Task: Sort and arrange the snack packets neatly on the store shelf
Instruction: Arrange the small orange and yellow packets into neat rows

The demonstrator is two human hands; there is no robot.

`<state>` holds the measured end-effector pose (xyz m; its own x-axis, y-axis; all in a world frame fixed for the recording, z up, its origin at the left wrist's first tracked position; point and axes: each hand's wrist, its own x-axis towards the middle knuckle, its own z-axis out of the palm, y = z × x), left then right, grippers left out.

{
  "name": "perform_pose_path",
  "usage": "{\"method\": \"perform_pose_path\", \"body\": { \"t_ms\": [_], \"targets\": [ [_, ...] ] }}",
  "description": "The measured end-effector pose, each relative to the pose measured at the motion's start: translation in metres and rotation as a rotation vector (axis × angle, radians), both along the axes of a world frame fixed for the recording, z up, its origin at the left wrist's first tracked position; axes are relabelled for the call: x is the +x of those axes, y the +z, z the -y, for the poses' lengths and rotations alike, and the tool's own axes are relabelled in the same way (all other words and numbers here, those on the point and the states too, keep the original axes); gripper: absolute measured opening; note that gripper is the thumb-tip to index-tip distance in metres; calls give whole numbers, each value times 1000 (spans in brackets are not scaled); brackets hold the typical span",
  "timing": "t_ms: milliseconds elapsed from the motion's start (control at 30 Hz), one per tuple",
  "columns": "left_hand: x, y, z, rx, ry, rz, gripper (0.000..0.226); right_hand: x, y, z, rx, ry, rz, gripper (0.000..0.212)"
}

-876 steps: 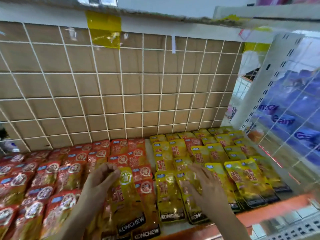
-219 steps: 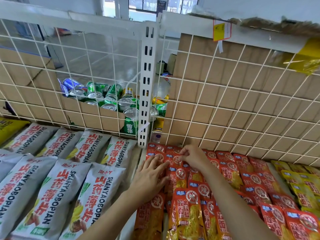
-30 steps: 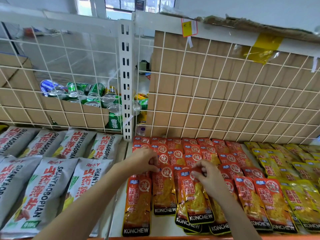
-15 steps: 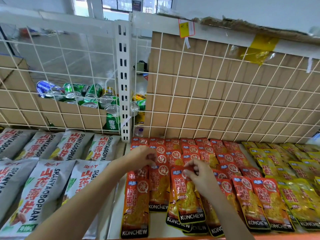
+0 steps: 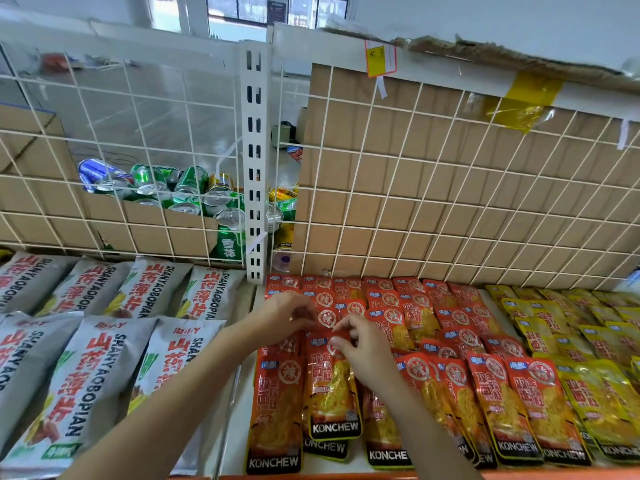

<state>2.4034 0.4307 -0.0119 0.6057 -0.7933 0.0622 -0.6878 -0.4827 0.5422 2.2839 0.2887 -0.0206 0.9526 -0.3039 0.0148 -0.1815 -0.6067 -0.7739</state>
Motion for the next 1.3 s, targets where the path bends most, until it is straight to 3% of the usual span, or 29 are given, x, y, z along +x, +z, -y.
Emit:
{"method": "perform_pose_path", "body": {
  "t_ms": [167, 433, 667, 833, 1000, 1100, 1200, 1300],
  "targets": [
    [-13, 0, -16, -107, 157, 49, 12, -1, -4, -2, 1, -15, 34, 10],
    [-57, -17, -33, -179, 249, 59, 33, -11, 12, 5, 5, -27, 53, 13],
    [-77, -37, -42, 52, 230, 136, 77, -28, 16, 43, -226, -119, 1, 13],
    [-79, -35, -36, 130, 180, 158, 81, -35, 13, 46, -417, -166, -54, 8],
    [-78, -35, -31, 164, 141, 154, 94, -38, 9, 28, -533, -95, 160, 13],
    [-77, -38, -34, 133, 124, 154, 97, -38, 8, 9, -524, 74, 69, 23],
    [-79, -41, -37, 110, 127, 159, 89, -29, 4, 0, -566, 107, -44, 35],
    [-83, -45, -41, 73, 193, 144, 96, -24, 2, -3, -554, 74, -59, 28]
  ]
}}
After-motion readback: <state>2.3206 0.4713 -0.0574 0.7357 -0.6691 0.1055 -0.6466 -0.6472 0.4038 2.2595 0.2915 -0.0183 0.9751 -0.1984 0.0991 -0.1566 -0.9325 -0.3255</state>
